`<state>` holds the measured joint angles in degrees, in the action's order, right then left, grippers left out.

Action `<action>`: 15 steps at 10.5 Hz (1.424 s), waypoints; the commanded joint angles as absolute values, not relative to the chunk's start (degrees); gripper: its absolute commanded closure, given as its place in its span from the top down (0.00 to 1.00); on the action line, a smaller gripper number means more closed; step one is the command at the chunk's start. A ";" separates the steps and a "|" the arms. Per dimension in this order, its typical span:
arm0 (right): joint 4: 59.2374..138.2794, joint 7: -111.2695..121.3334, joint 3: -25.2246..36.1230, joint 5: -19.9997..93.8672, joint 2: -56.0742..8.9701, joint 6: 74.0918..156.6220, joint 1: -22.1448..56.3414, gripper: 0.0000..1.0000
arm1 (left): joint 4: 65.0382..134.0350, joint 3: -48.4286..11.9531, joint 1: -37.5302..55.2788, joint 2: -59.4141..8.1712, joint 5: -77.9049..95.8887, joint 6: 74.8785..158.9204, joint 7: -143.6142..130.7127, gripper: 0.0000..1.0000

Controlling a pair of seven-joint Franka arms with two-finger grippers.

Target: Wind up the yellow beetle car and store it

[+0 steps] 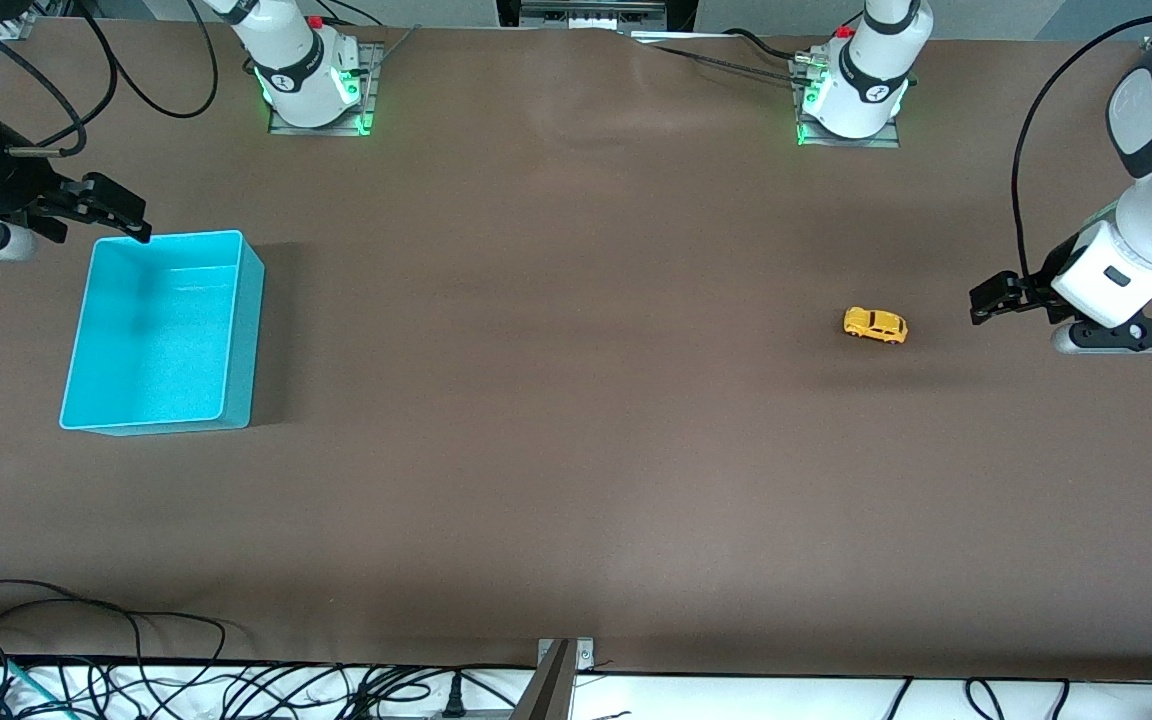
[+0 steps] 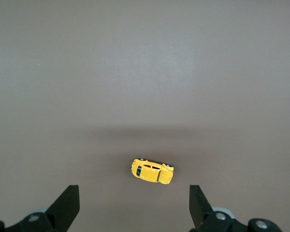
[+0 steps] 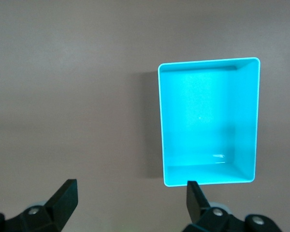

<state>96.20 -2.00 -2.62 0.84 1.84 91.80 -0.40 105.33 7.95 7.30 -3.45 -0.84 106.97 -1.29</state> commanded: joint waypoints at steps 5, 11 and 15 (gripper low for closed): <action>97.12 -2.90 -1.94 0.35 2.72 92.11 -0.35 1.00 | 104.24 7.47 6.42 -3.96 0.35 106.08 -0.35 1.00; 97.29 -2.99 -0.79 0.53 2.99 91.49 -0.35 1.00 | 104.15 7.56 6.50 -3.78 0.35 104.41 0.00 1.00; 97.21 -2.99 -0.97 0.97 3.16 90.45 -0.35 1.00 | 104.15 7.56 6.42 -3.78 0.35 104.41 0.00 1.00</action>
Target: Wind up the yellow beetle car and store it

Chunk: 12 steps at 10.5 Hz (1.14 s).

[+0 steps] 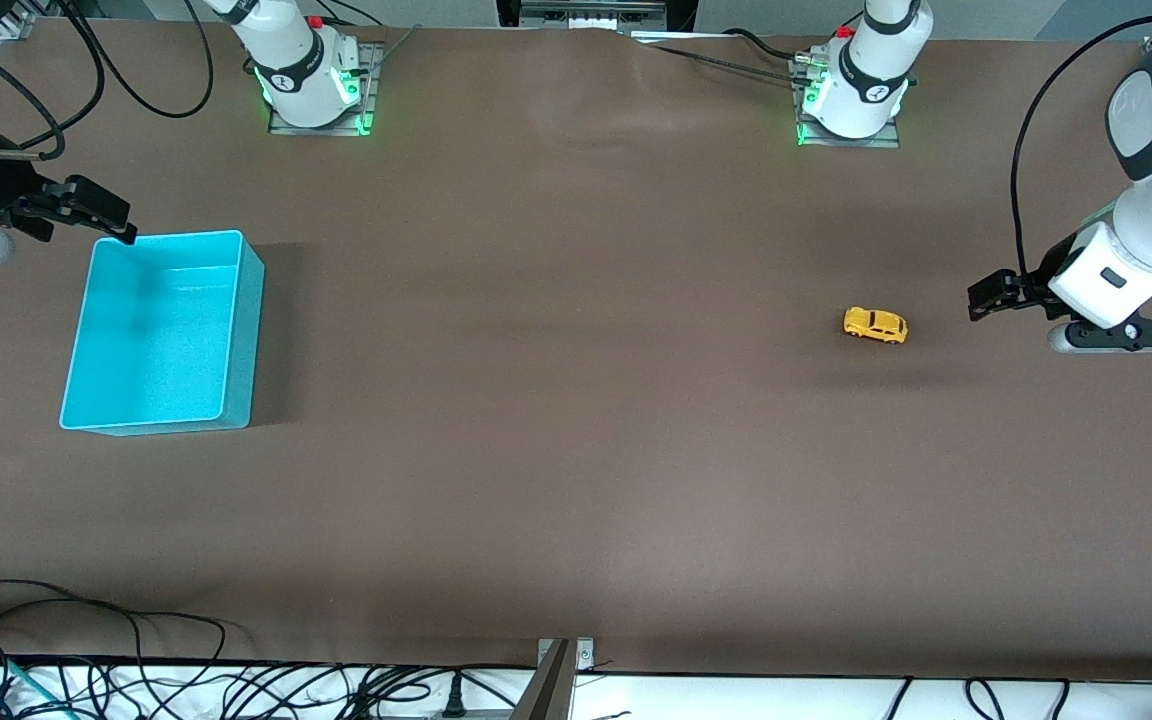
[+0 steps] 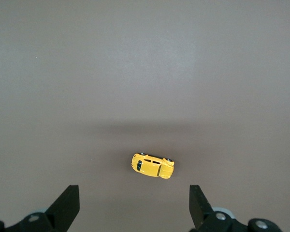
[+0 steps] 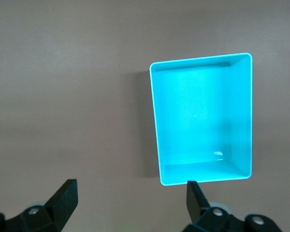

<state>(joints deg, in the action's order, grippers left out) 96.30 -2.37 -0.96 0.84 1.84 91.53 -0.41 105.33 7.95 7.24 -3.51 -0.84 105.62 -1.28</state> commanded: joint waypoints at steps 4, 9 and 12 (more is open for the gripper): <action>96.42 -2.99 -1.23 0.97 4.48 89.13 -0.26 1.00 | 104.15 7.56 6.50 -3.78 0.35 104.41 -0.09 1.00; 96.42 -2.90 -1.05 0.26 2.99 90.26 -0.26 1.00 | 104.15 7.56 6.50 -3.87 0.35 104.41 -0.26 1.00; 96.68 -2.99 -1.05 0.18 2.81 90.44 -0.26 1.00 | 104.15 7.56 6.50 -3.87 0.35 104.41 -0.26 1.00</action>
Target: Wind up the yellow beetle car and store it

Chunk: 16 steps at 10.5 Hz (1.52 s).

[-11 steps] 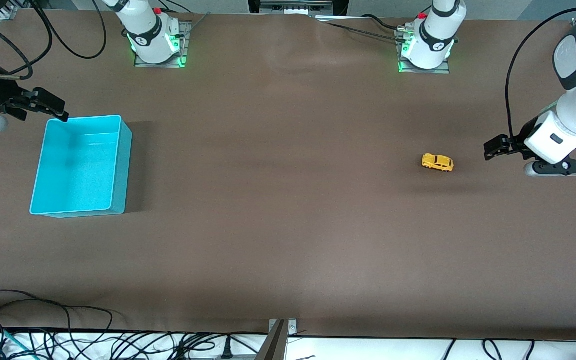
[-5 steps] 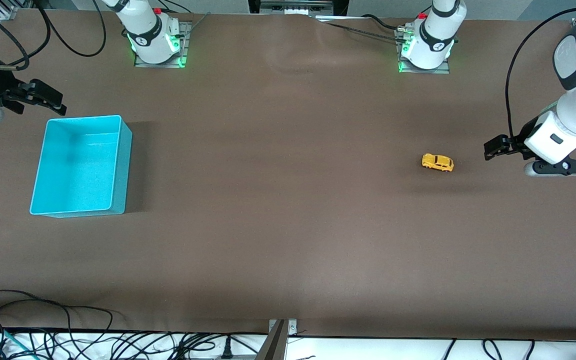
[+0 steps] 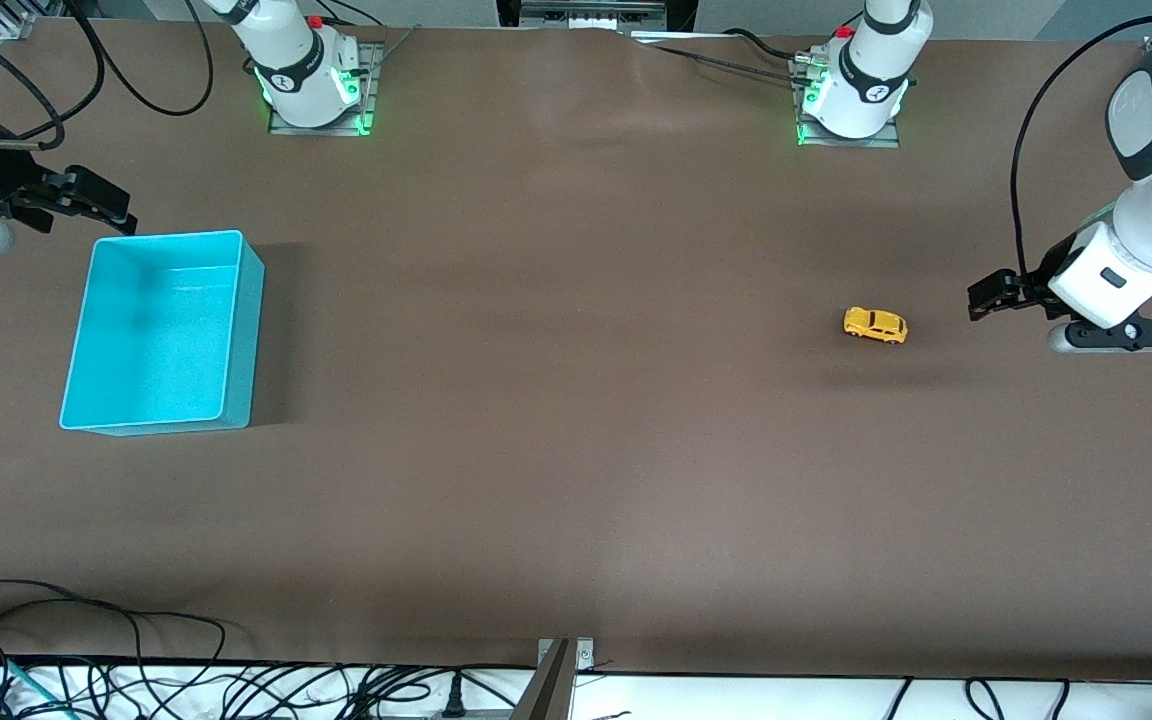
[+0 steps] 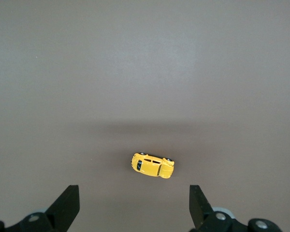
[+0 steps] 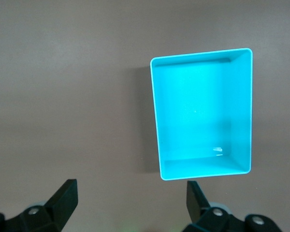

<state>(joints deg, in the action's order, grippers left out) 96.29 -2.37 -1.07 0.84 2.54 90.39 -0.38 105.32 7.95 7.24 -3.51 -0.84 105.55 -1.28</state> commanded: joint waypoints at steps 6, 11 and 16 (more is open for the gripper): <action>96.77 -2.90 -0.88 0.26 2.81 90.62 -0.26 1.00 | 104.15 7.56 6.50 -3.87 0.35 104.41 -0.44 1.00; 96.86 -2.90 -0.79 0.26 2.81 90.62 -0.26 1.00 | 104.15 7.47 6.50 -3.87 0.35 104.41 -2.20 1.00; 96.77 -2.29 -0.79 0.26 2.46 91.05 -0.35 1.00 | 104.15 7.47 6.50 -3.87 0.44 104.41 -3.95 1.00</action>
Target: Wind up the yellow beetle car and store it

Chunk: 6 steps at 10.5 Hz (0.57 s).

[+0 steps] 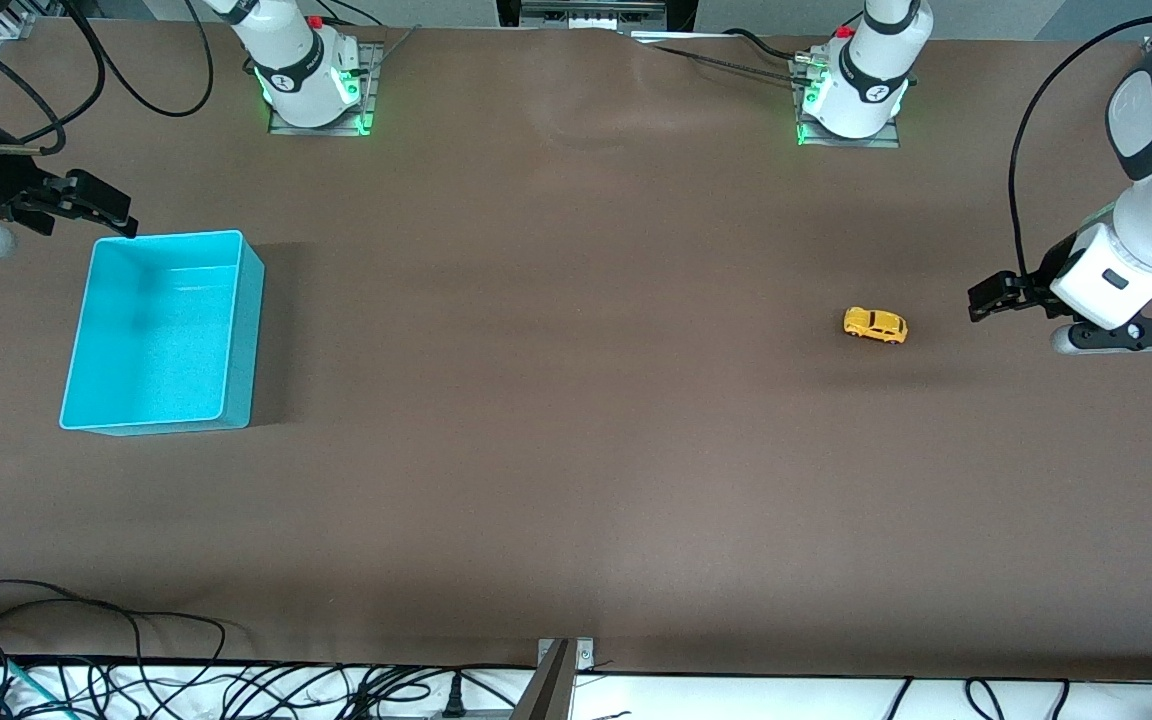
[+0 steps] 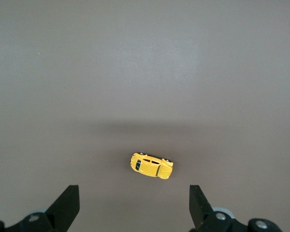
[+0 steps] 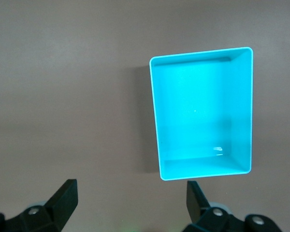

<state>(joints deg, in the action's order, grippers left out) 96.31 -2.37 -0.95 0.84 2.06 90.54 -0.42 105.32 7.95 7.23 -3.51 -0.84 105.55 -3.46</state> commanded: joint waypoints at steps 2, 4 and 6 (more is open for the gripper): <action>96.77 -2.29 -0.70 0.26 2.46 90.97 -0.35 1.00 | 104.24 7.47 6.50 -3.87 0.44 104.33 -9.80 1.00; 96.77 -2.29 -0.79 0.26 2.46 91.05 -0.35 1.00 | 104.41 7.47 6.50 -3.87 0.44 104.33 -16.67 1.00; 96.77 -2.29 -0.70 0.26 2.46 91.05 -0.35 1.00 | 104.76 7.56 6.42 -4.04 0.44 104.33 -23.25 1.00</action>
